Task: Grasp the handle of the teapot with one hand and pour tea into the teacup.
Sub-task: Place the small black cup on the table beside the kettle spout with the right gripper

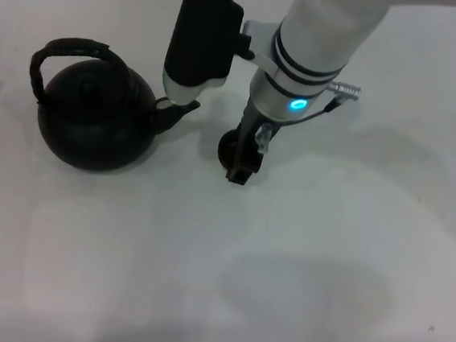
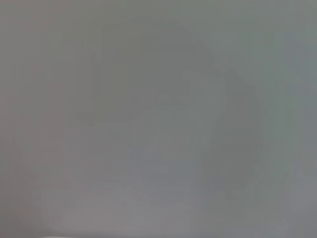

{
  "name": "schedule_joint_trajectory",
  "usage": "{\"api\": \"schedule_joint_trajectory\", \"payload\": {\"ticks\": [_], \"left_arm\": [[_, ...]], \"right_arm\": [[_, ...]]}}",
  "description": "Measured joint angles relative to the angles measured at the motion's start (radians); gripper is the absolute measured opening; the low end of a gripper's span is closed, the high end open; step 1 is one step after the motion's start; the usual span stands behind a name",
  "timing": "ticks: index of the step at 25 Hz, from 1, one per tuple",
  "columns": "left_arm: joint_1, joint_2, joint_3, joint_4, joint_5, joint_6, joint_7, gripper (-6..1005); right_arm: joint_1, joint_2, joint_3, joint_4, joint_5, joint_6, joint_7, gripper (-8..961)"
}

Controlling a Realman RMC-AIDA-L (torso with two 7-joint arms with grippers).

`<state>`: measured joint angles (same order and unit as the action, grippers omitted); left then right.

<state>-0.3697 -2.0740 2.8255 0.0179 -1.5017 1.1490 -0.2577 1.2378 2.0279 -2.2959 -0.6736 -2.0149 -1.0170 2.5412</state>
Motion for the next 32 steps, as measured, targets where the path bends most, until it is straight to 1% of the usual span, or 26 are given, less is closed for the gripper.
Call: {"api": "schedule_joint_trajectory", "payload": {"ticks": [3, 32], "left_arm": [[0.000, 0.000, 0.000, 0.002, 0.000, 0.000, 0.000, 888], [-0.008, -0.002, 0.002, 0.003, 0.002, 0.000, 0.000, 887]], "right_arm": [[-0.007, 0.000, -0.021, 0.001, 0.017, 0.012, -0.001, 747], [-0.019, 0.000, -0.037, -0.006, 0.018, 0.002, -0.006, 766]]}}
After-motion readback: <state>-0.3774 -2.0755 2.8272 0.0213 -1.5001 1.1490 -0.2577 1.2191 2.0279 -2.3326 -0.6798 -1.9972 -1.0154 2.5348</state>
